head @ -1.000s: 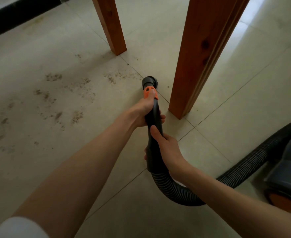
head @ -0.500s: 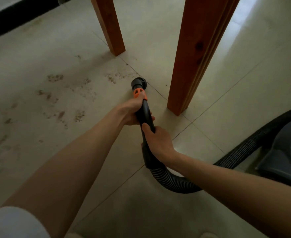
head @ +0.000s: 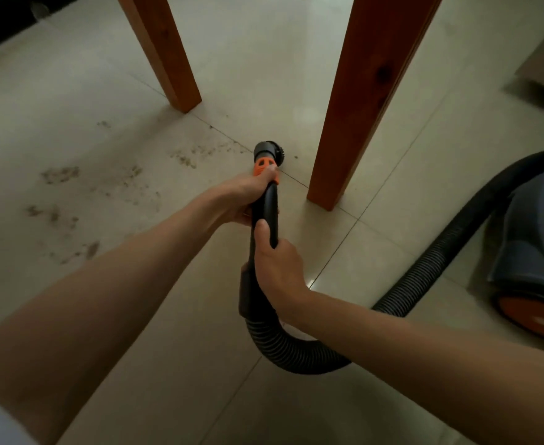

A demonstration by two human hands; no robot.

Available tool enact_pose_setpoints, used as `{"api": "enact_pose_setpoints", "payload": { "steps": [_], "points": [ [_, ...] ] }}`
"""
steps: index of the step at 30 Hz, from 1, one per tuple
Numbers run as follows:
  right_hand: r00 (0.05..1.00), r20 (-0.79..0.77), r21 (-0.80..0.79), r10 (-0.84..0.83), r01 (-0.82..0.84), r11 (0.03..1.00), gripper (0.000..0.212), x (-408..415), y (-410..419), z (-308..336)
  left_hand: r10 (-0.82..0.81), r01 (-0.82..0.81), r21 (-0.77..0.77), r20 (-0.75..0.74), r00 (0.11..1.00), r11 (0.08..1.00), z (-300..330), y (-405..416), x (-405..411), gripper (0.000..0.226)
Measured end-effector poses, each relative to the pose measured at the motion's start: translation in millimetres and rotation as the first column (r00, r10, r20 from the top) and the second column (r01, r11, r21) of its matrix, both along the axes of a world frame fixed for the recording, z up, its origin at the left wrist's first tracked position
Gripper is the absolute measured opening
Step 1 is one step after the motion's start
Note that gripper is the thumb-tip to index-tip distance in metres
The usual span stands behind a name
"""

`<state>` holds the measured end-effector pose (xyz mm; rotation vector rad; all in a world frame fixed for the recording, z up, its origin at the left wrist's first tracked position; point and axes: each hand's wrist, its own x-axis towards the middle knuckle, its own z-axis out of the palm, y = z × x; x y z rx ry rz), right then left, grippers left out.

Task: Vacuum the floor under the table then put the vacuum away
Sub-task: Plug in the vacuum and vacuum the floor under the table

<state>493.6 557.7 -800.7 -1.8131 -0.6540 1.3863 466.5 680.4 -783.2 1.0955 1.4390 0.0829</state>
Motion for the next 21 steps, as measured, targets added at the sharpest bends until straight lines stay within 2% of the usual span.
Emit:
{"api": "enact_pose_setpoints", "payload": {
  "steps": [5,11,21],
  "points": [
    [0.986,-0.062,-0.015,-0.156,0.156,0.988,0.052,-11,5,-9,-0.06,0.062,0.057,-0.032,0.998,0.996,-8,5,0,0.044],
    [0.966,-0.075,0.0,-0.248,0.249,0.968,0.054,-21,1,-12,-0.149,0.159,0.127,-0.086,0.985,0.979,-11,2,7,0.045],
    [0.966,-0.107,-0.016,-0.234,0.233,0.972,0.051,-20,-11,-12,-0.177,0.188,0.13,-0.09,0.98,0.974,-16,-9,8,0.046]
  ]
}}
